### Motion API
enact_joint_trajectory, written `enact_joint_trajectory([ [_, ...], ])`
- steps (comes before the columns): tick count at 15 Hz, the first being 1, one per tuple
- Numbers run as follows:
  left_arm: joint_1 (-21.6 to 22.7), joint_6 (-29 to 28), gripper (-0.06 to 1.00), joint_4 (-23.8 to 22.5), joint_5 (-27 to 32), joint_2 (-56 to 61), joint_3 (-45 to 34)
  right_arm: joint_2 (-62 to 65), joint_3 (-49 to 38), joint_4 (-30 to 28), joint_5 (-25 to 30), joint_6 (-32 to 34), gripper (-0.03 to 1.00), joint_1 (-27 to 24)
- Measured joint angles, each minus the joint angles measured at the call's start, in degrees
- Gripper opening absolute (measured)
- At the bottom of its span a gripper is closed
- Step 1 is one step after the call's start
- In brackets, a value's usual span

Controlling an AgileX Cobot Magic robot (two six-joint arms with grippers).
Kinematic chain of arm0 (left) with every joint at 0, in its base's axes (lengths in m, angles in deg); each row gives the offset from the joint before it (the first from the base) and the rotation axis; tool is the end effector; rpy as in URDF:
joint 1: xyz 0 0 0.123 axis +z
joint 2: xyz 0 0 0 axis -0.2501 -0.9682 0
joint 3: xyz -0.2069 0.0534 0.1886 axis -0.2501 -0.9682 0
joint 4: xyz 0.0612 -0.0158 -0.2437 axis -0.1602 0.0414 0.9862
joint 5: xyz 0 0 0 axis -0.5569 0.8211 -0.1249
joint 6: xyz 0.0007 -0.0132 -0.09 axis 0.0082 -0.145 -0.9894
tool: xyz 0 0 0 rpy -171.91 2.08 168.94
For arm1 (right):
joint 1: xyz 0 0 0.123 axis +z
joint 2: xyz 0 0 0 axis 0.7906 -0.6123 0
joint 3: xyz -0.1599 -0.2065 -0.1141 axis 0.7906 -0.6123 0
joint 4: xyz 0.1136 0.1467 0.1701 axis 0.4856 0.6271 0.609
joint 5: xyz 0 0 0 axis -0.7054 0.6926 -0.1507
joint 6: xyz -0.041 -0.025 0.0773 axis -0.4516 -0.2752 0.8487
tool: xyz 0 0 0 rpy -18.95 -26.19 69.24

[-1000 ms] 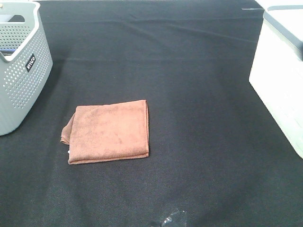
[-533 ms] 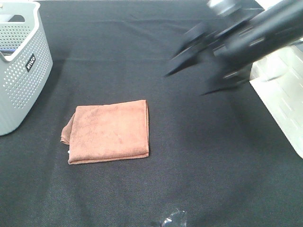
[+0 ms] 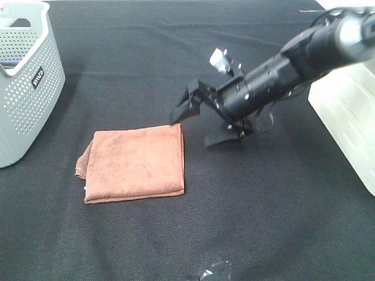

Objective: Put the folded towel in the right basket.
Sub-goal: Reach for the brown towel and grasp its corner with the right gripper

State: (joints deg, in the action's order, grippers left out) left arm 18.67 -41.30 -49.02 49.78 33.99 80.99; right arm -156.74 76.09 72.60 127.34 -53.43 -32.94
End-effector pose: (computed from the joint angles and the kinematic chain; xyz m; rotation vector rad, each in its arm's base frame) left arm -0.0065 -0.0005 0.2805 -0.0071 2.0227 0.0880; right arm 0.3772 0.1917 0.1091 -0.2581 2.7827 1.0815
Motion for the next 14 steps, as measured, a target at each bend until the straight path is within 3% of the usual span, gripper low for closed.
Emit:
enact_joint_trajectory([
  [8, 0.0, 0.0, 0.99, 0.0, 0.0, 0.0, 0.0, -6.8, 1.3, 4.6, 2.8, 0.0, 0.97, 1.1],
  [11, 0.0, 0.0, 0.99, 0.0, 0.0, 0.0, 0.0, -8.9, 4.0, 7.6, 0.7, -0.1, 0.94, 9.8],
  [13, 0.0, 0.0, 0.99, 0.0, 0.0, 0.0, 0.0, -10.3, 6.8, 7.3, -0.1, 0.5, 0.87, 13.8],
  [14, 0.0, 0.0, 0.99, 0.0, 0.0, 0.0, 0.0, -11.0, 7.8, 6.0, -1.0, 0.5, 0.67, 15.5],
])
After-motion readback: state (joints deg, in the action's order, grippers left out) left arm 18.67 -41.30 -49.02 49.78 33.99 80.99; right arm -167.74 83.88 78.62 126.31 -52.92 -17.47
